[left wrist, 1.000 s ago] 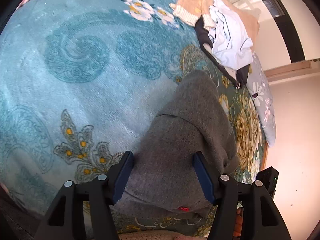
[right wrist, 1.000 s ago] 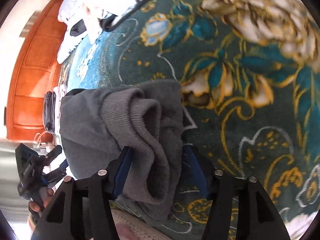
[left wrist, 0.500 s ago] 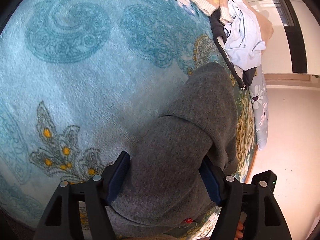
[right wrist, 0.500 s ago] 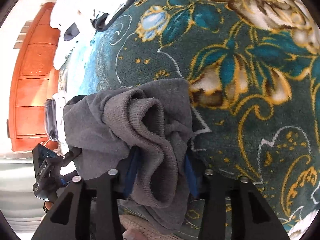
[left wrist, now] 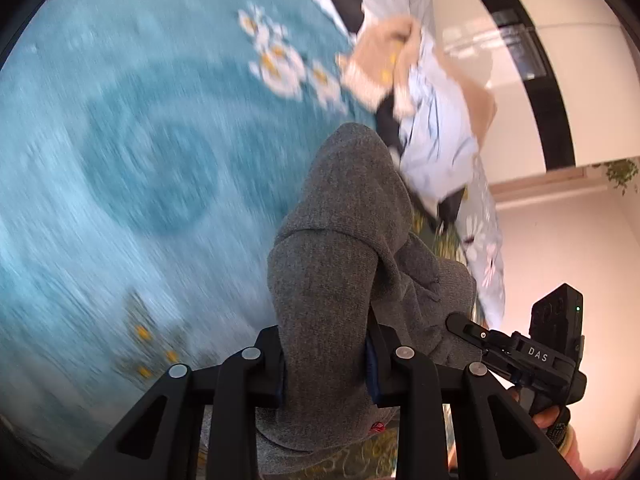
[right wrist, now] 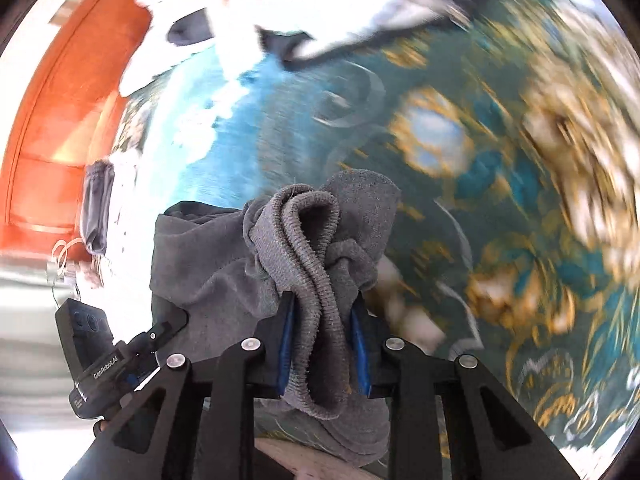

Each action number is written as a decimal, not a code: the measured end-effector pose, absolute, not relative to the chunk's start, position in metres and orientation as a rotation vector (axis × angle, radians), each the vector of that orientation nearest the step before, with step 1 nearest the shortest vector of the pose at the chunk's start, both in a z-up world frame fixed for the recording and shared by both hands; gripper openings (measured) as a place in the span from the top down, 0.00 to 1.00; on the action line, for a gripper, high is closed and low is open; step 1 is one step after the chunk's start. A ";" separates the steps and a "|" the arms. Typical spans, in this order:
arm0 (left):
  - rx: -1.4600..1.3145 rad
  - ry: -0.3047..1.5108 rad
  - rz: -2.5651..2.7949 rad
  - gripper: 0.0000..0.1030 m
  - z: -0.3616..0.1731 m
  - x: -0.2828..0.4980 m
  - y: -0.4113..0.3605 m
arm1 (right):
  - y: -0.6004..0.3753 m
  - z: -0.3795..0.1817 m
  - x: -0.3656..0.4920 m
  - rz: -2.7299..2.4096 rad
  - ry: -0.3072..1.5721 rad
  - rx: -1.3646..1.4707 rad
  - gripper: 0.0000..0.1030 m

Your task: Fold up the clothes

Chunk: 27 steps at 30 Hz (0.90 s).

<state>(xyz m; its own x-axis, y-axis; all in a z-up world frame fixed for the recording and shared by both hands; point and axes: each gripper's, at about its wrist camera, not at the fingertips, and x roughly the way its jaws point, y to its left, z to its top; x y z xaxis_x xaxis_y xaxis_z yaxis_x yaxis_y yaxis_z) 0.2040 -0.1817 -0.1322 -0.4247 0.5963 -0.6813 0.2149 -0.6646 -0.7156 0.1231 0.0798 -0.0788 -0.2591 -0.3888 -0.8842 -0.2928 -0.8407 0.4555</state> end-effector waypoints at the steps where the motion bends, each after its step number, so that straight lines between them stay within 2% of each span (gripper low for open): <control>1: -1.480 -1.157 2.211 0.71 -0.124 0.202 -0.197 | 0.069 -0.073 0.110 -2.279 -0.823 1.851 0.74; 6: -1.266 -1.236 2.412 0.71 -0.070 0.193 -0.290 | -0.010 -0.039 0.017 -2.216 -0.634 1.735 0.74; 12: -1.013 -1.276 2.649 0.71 -0.005 0.174 -0.418 | -0.169 0.030 -0.118 -2.116 -0.296 1.484 0.74; 16: -0.887 -1.340 2.748 0.71 0.016 0.158 -0.505 | -0.269 0.068 -0.188 -2.048 -0.133 1.320 0.74; 21: -0.761 -1.513 2.790 0.71 0.004 0.148 -0.594 | -0.397 0.089 -0.264 -1.950 0.055 1.236 0.74; 27: -0.769 -1.795 2.638 0.70 -0.072 0.138 -0.649 | -0.513 0.067 -0.309 -1.871 0.321 1.199 0.74</control>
